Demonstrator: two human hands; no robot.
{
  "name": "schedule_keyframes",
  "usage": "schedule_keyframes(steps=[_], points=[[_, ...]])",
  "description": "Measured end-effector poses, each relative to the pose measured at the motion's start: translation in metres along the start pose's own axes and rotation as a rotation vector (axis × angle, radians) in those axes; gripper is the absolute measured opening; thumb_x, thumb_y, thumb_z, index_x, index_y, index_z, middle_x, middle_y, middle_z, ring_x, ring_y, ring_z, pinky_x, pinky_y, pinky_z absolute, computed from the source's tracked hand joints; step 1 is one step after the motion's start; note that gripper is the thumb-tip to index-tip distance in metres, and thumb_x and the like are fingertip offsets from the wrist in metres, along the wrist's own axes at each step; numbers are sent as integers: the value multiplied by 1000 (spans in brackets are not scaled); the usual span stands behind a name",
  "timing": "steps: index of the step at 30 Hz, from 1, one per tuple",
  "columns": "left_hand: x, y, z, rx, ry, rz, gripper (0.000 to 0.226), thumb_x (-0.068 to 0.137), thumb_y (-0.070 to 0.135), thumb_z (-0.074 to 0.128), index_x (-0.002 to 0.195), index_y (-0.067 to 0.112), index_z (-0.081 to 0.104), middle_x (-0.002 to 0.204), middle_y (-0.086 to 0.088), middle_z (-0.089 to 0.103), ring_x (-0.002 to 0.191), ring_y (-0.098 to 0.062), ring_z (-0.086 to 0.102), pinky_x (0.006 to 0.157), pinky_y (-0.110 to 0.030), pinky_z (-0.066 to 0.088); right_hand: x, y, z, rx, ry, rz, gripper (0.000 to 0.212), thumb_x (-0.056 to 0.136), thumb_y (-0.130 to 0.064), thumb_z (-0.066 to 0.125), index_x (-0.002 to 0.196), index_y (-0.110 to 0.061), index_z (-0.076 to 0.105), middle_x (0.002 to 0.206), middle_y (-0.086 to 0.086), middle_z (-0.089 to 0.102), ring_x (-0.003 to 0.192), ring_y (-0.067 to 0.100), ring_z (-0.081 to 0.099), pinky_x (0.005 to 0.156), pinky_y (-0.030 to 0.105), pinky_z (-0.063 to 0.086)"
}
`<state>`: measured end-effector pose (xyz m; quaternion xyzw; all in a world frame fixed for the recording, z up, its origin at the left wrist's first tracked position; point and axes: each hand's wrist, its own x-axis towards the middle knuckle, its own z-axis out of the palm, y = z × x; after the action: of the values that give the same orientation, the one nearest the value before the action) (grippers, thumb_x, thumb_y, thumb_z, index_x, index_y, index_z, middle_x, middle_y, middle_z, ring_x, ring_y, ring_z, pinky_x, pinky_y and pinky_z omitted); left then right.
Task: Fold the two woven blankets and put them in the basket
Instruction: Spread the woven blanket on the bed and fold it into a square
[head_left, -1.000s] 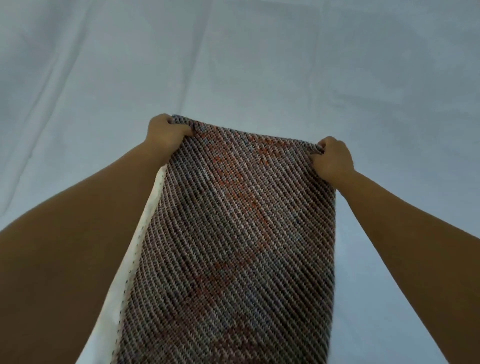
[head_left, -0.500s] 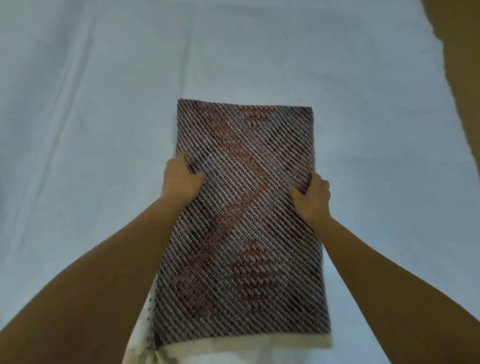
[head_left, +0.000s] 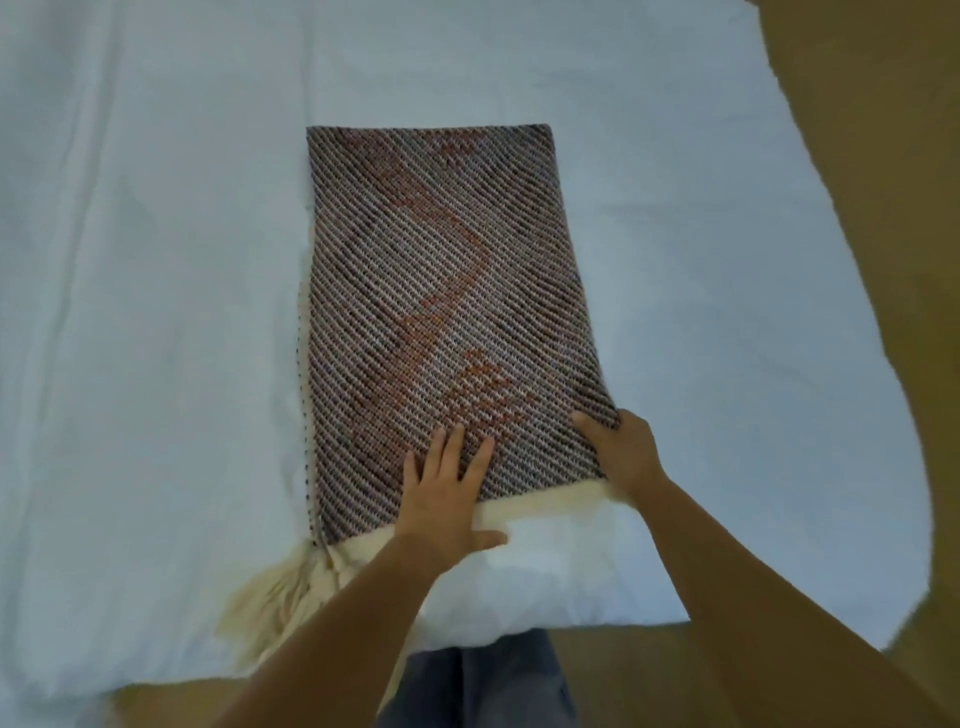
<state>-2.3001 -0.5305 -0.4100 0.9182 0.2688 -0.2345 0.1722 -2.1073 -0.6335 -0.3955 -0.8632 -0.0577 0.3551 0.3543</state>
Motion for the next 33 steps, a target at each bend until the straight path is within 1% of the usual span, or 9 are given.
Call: schedule_keyframes(steps=[3,7,11,14,17,19,24,29,33], points=[[8,6,8,124,22,-10,96,87,55,47,139,27,-30,155,-11,-19,142,-33,-15,112,-56,1,-4,12,-4,90,85,29,31,83,-34,65,90,-4,64,93,15,69,81,26,64,76,37,52],[7,-1,18,226,15,-26,90,94,39,44,133,21,-36,155,-12,-18,143,-35,-11,113,-55,5,-5,32,4,-43,120,102,38,86,-36,61,94,1,61,93,17,65,88,32,61,75,36,47],[-13,-20,20,283,3,-82,97,92,27,47,127,20,-43,153,-15,-22,142,-35,-14,112,-57,2,-8,36,0,10,16,122,44,82,-43,64,104,-6,58,96,7,62,90,27,60,82,39,50],[-23,-32,20,249,-12,-100,98,91,26,46,124,22,-47,154,-13,-22,142,-33,-15,113,-54,-2,-17,48,-7,48,-75,167,41,78,-42,68,102,-11,57,94,4,61,82,19,59,74,33,49],[-26,-43,13,40,10,-42,96,81,52,45,140,28,-27,157,-7,-13,144,-26,-12,113,-46,-9,-18,48,-6,-32,11,107,37,81,-42,66,98,-12,53,96,6,60,77,16,56,70,31,43],[-25,-50,1,-87,56,-23,99,72,70,37,147,26,-11,157,-5,-7,144,-23,-8,115,-43,-7,-16,37,-4,-86,101,40,40,82,-39,64,105,-9,52,101,8,60,87,23,57,73,32,41],[-13,-64,-39,-160,134,-3,110,58,90,17,148,28,1,158,-4,2,144,-22,0,118,-43,2,-1,-15,-4,-230,203,-158,50,84,-34,62,123,-5,49,119,16,53,110,30,52,93,42,43],[46,-81,-89,-163,299,-86,77,87,61,41,147,17,21,153,-8,22,141,-24,18,116,-37,11,41,-80,-4,-287,110,-341,37,86,-25,58,116,-3,55,116,16,55,106,28,54,93,40,44],[117,-97,-142,-284,420,-269,59,95,37,44,143,7,28,147,-14,33,136,-28,27,113,-38,19,98,-134,1,-289,37,-427,35,86,-25,58,115,-5,55,115,14,54,106,28,53,95,39,44]])
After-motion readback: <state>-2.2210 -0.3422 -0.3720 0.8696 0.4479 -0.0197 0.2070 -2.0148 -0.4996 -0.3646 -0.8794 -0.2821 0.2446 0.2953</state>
